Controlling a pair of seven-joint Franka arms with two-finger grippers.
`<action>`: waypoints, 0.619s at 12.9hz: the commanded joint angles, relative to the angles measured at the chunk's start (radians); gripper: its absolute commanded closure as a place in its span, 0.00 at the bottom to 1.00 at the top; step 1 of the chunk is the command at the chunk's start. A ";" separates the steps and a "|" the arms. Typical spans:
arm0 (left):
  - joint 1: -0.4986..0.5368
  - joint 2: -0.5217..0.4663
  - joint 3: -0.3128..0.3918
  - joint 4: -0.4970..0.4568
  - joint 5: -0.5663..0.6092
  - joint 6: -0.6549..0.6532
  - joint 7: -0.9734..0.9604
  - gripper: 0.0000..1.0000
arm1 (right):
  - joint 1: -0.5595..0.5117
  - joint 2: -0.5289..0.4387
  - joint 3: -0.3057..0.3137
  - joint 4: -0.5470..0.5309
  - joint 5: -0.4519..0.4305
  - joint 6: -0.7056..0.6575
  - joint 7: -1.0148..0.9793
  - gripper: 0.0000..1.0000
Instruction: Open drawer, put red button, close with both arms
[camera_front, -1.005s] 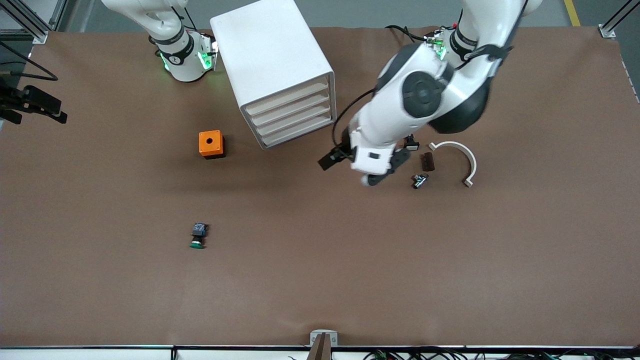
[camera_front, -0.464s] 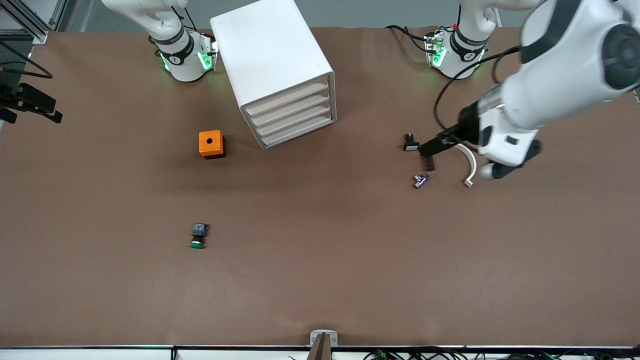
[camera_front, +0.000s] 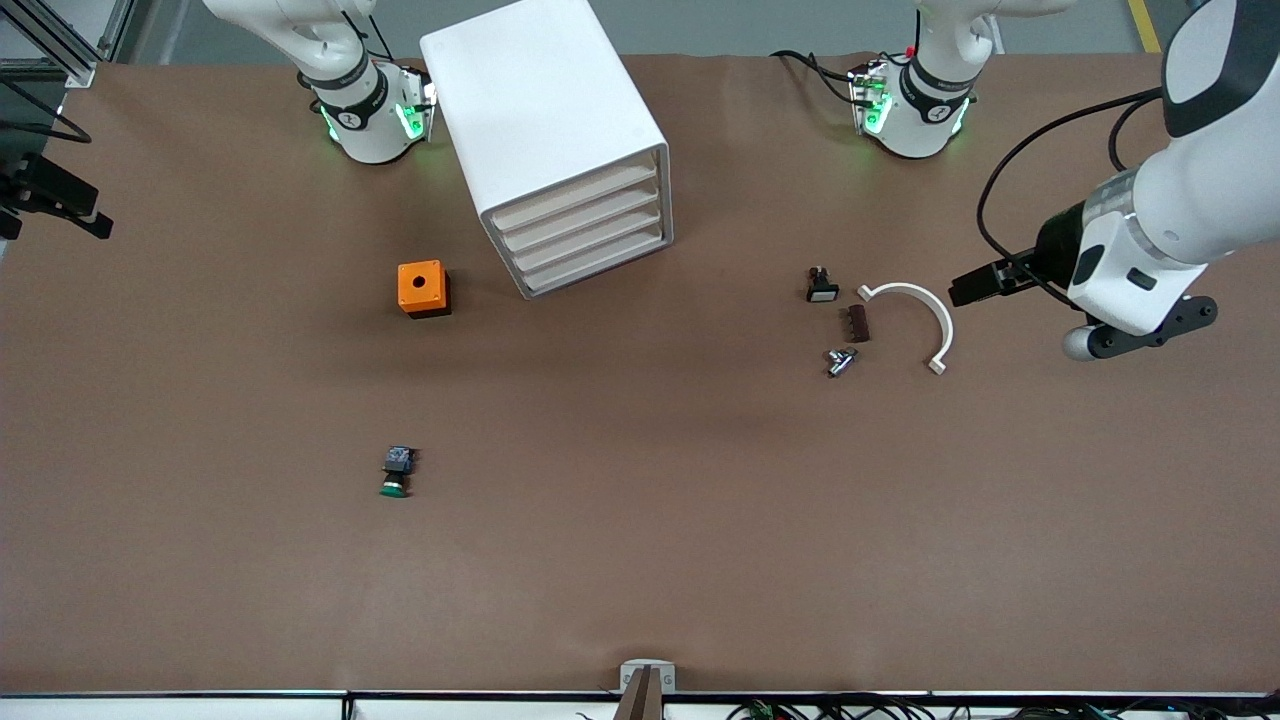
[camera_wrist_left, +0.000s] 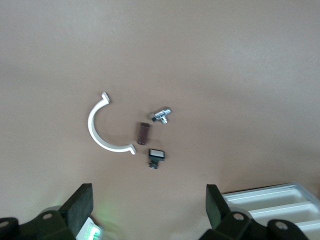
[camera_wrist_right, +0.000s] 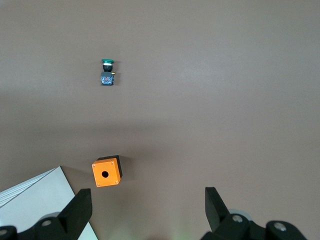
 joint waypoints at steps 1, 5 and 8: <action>0.021 -0.064 0.064 -0.036 0.020 -0.014 0.173 0.01 | -0.016 -0.040 0.004 -0.044 0.017 0.012 -0.013 0.00; 0.024 -0.173 0.138 -0.171 0.021 0.003 0.305 0.01 | -0.016 -0.053 0.006 -0.068 0.017 0.016 -0.016 0.00; 0.024 -0.228 0.140 -0.254 0.041 0.069 0.318 0.01 | -0.017 -0.053 0.006 -0.068 0.017 0.016 -0.018 0.00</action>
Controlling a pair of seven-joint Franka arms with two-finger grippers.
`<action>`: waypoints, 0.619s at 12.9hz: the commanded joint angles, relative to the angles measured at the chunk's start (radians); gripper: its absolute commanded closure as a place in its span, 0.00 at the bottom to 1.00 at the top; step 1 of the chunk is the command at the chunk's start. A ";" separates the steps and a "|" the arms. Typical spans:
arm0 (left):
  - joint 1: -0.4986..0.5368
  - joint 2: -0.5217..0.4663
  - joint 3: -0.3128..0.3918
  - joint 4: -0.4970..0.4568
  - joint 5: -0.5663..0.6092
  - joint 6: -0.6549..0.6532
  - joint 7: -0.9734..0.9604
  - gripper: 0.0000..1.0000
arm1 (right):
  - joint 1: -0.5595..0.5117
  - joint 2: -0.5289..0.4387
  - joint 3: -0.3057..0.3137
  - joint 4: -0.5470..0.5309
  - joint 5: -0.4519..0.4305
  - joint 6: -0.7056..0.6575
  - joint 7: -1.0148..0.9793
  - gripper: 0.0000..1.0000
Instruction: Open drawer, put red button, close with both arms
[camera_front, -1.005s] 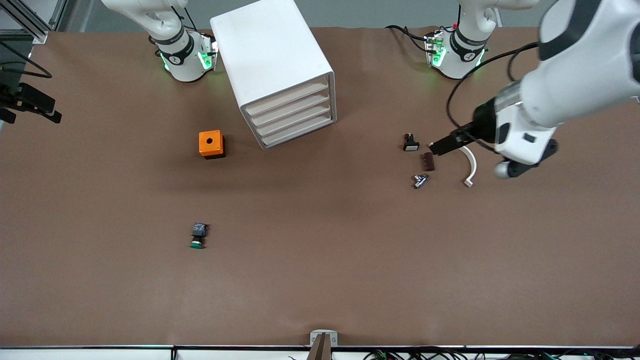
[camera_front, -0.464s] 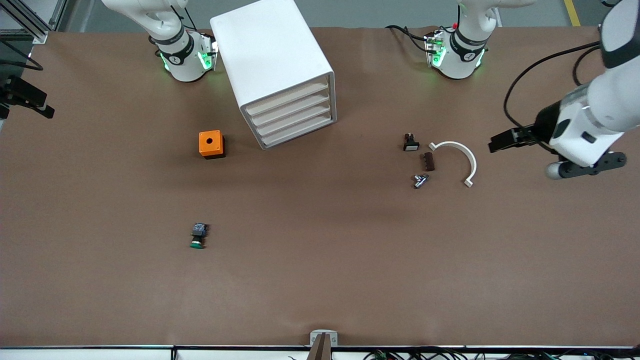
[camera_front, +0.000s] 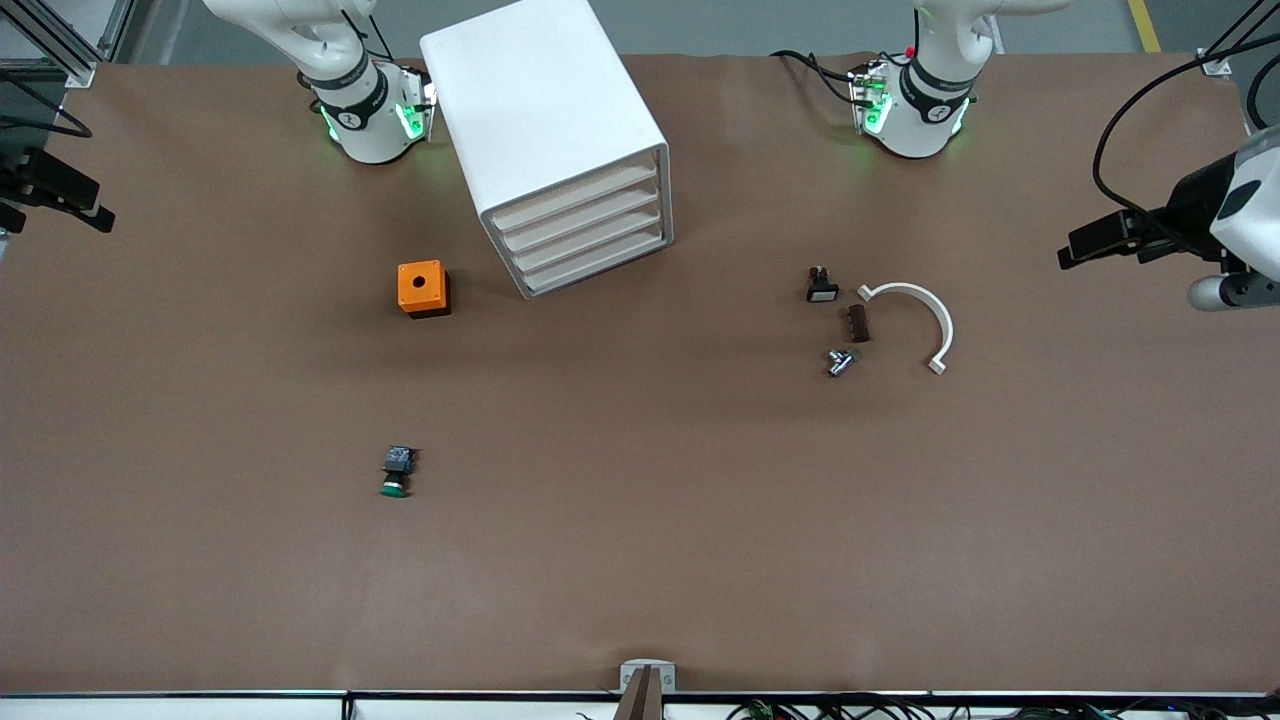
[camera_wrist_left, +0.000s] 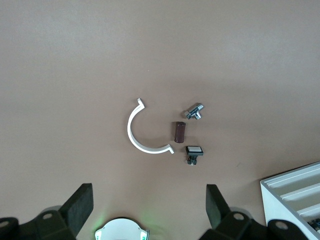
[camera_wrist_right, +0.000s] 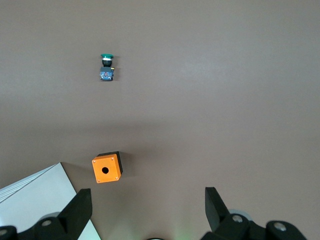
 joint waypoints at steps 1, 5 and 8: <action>-0.002 -0.078 -0.005 -0.100 0.036 0.072 0.022 0.00 | -0.014 -0.031 0.007 -0.031 0.015 0.014 -0.016 0.00; -0.001 -0.080 -0.012 -0.093 0.078 0.098 0.022 0.00 | -0.012 -0.031 0.009 -0.031 0.015 0.020 -0.016 0.00; 0.001 -0.080 -0.012 -0.062 0.089 0.104 0.022 0.00 | -0.011 -0.031 0.009 -0.031 0.015 0.025 -0.018 0.00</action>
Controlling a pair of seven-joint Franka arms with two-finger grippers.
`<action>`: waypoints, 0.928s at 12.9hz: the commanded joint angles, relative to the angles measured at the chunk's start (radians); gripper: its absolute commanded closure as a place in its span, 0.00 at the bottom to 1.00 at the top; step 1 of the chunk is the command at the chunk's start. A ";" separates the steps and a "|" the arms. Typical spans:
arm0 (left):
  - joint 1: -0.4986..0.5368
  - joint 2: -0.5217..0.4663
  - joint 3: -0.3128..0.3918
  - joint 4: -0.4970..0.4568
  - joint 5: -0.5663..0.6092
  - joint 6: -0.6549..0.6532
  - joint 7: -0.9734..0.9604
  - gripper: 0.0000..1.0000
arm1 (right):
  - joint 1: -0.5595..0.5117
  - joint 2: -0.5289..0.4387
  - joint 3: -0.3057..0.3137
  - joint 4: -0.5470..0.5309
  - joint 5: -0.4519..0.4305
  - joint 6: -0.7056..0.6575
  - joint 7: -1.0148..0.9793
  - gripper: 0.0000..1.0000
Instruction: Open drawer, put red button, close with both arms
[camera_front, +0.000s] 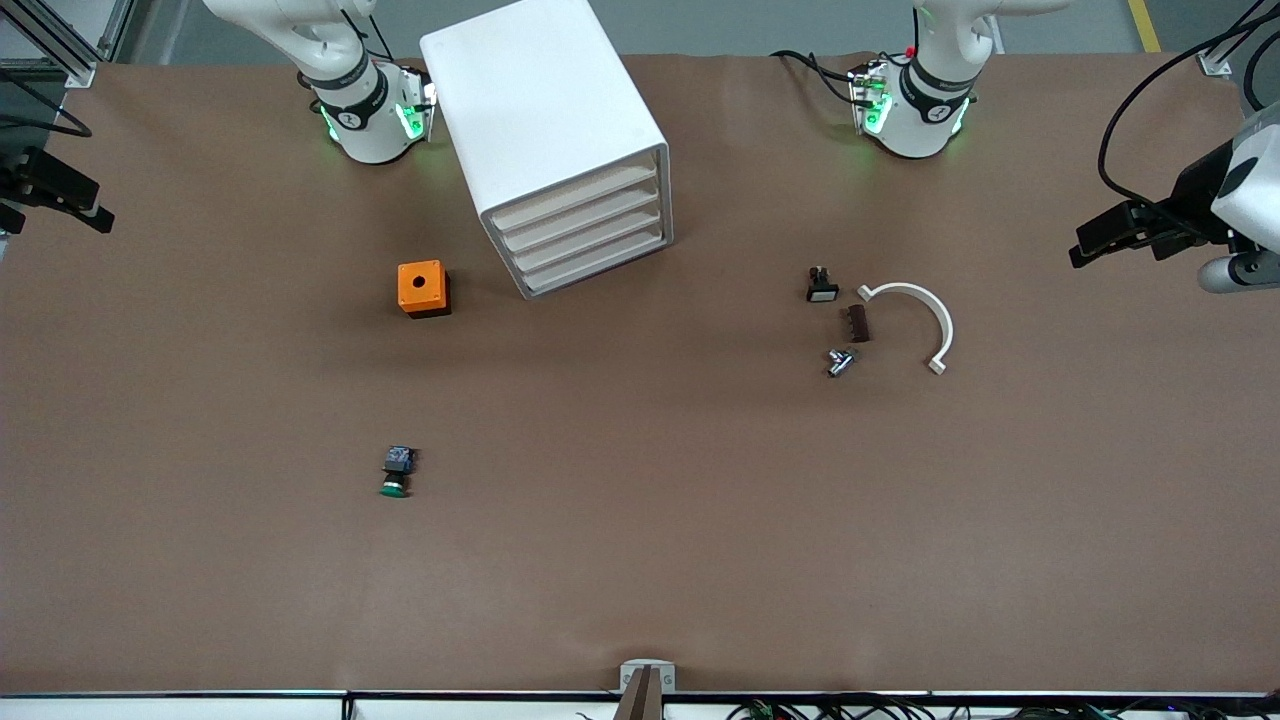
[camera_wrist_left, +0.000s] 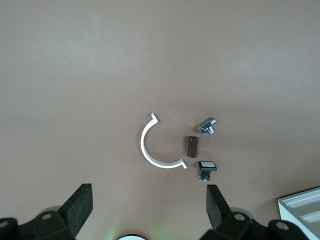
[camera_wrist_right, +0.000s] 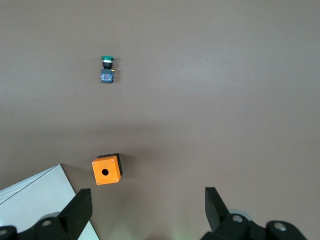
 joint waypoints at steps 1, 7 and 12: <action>0.002 -0.023 -0.004 0.013 0.025 0.011 0.023 0.00 | -0.009 -0.028 0.008 -0.028 0.015 0.015 -0.021 0.00; -0.006 -0.017 -0.007 0.053 0.022 0.002 0.000 0.00 | -0.014 -0.028 0.008 -0.027 0.004 0.015 -0.052 0.00; -0.001 -0.016 -0.007 0.056 0.020 0.002 0.005 0.00 | -0.014 -0.030 0.007 -0.028 0.002 0.018 -0.044 0.00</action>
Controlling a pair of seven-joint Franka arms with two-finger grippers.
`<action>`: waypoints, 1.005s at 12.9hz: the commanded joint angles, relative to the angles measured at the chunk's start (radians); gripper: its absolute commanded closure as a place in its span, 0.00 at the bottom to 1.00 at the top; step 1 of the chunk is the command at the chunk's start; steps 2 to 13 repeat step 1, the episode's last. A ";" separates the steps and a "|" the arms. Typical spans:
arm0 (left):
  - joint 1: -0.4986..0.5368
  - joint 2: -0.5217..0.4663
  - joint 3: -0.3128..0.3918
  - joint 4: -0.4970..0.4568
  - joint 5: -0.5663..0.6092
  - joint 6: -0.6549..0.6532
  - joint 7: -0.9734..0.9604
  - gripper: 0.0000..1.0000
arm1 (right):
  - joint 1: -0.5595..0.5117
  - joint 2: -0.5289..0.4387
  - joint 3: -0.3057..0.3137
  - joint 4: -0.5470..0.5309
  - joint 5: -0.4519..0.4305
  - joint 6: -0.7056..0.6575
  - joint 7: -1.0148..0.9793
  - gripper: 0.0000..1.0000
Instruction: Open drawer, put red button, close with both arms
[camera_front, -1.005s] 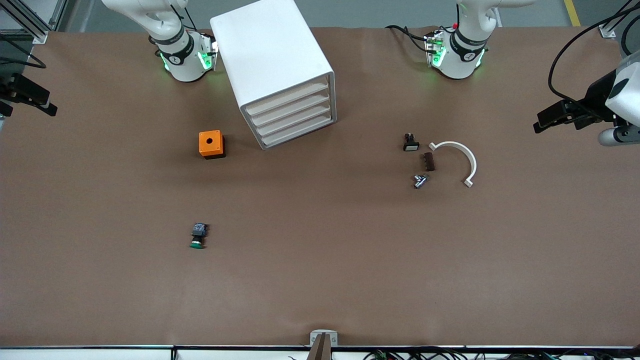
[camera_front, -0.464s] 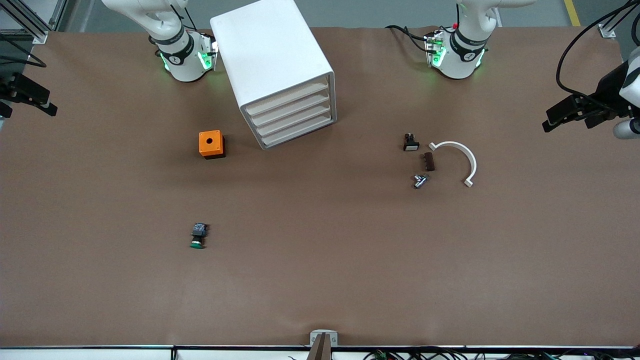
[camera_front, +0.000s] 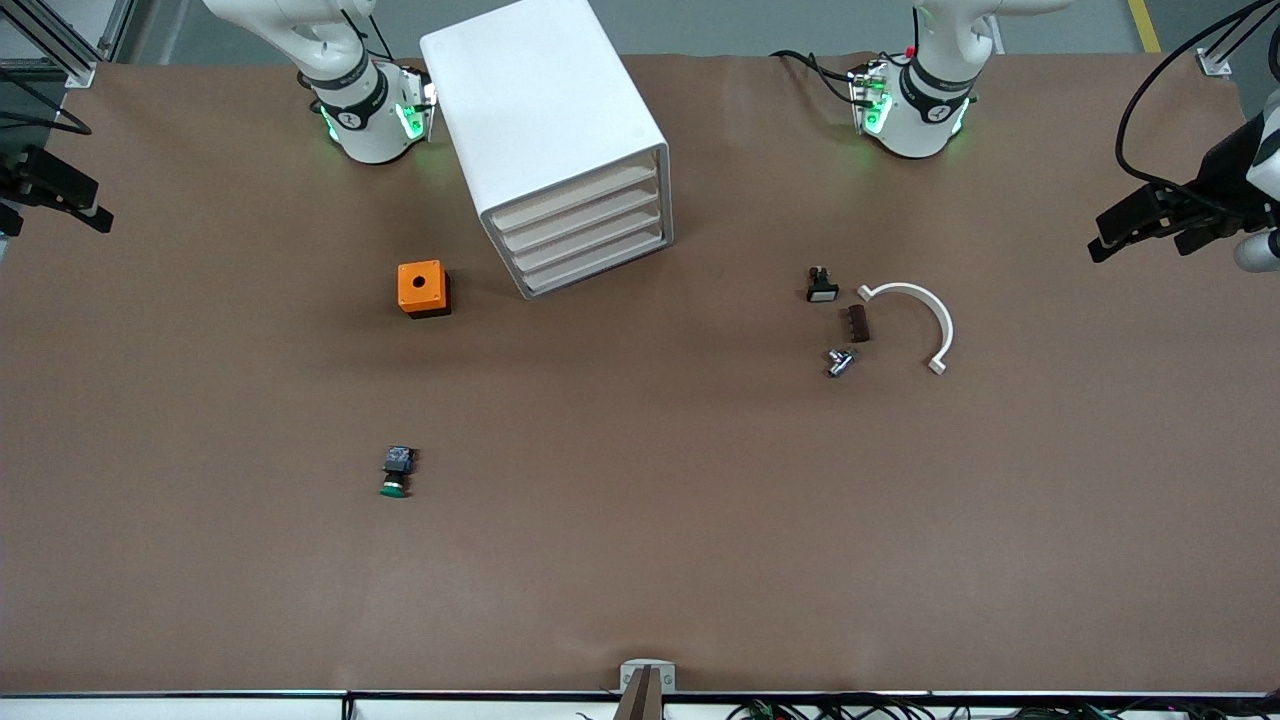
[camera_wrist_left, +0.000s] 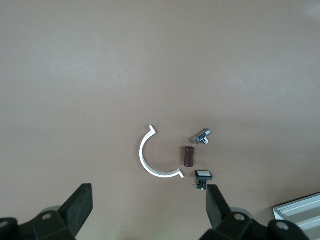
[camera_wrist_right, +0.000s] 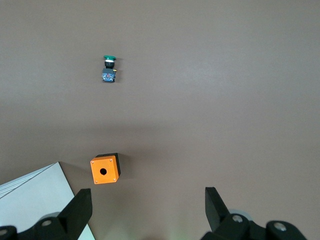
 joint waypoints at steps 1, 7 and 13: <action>0.003 -0.001 -0.005 0.015 0.020 -0.003 0.005 0.00 | -0.014 -0.029 0.007 -0.028 0.001 0.013 -0.008 0.00; 0.003 -0.001 -0.005 0.015 0.020 -0.003 0.005 0.00 | -0.014 -0.029 0.007 -0.028 0.001 0.013 -0.008 0.00; 0.003 -0.001 -0.005 0.015 0.020 -0.003 0.005 0.00 | -0.014 -0.029 0.007 -0.028 0.001 0.013 -0.008 0.00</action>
